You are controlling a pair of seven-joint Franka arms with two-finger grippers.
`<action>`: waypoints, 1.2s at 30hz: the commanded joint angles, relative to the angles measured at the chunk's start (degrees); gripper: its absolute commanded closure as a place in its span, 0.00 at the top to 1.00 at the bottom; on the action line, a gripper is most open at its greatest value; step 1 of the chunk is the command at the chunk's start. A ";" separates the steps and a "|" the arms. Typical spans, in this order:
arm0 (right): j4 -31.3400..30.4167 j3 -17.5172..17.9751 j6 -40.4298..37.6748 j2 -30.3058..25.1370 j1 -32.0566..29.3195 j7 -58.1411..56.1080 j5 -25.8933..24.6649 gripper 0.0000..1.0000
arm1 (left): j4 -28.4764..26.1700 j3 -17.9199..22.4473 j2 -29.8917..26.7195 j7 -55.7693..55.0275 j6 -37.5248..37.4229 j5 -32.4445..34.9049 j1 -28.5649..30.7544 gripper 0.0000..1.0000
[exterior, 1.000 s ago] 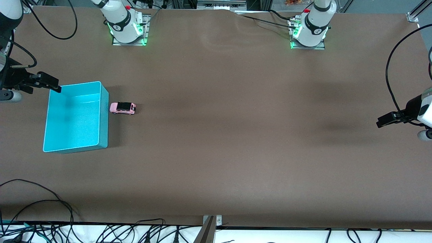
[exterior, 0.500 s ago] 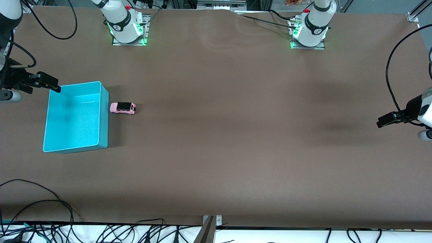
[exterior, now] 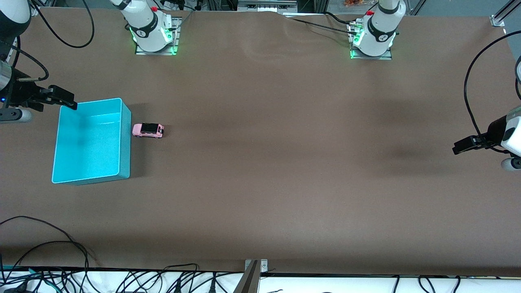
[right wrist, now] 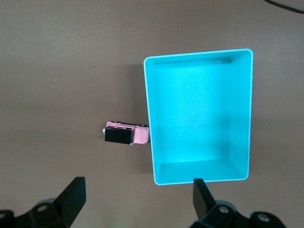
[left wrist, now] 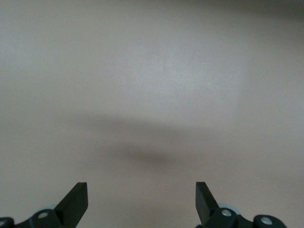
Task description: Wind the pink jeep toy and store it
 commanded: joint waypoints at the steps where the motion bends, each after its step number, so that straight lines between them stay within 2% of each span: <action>1: 0.98 -0.02 -0.98 0.25 0.14 -0.19 0.87 1.00 | 0.65 -0.08 1.67 0.05 -0.59 1.39 -0.59 1.00; 9: 0.90 -0.02 -0.90 0.42 0.14 -0.27 0.96 1.00 | 0.73 -0.08 2.11 -5.32 -0.50 2.27 -1.29 1.00; 17: 0.98 -0.02 -0.28 1.30 0.14 -0.36 0.78 1.00 | 0.73 -0.25 2.11 -5.49 -0.50 5.96 -2.35 1.00; 31: 0.98 -0.10 0.34 1.92 0.05 -0.45 0.43 1.00 | 0.73 0.36 1.41 -2.51 -0.50 5.79 0.81 1.00; 36: 0.98 -0.02 0.69 1.92 0.05 -0.45 0.43 1.00 | 0.82 0.19 1.67 -3.30 -0.50 6.05 0.20 1.00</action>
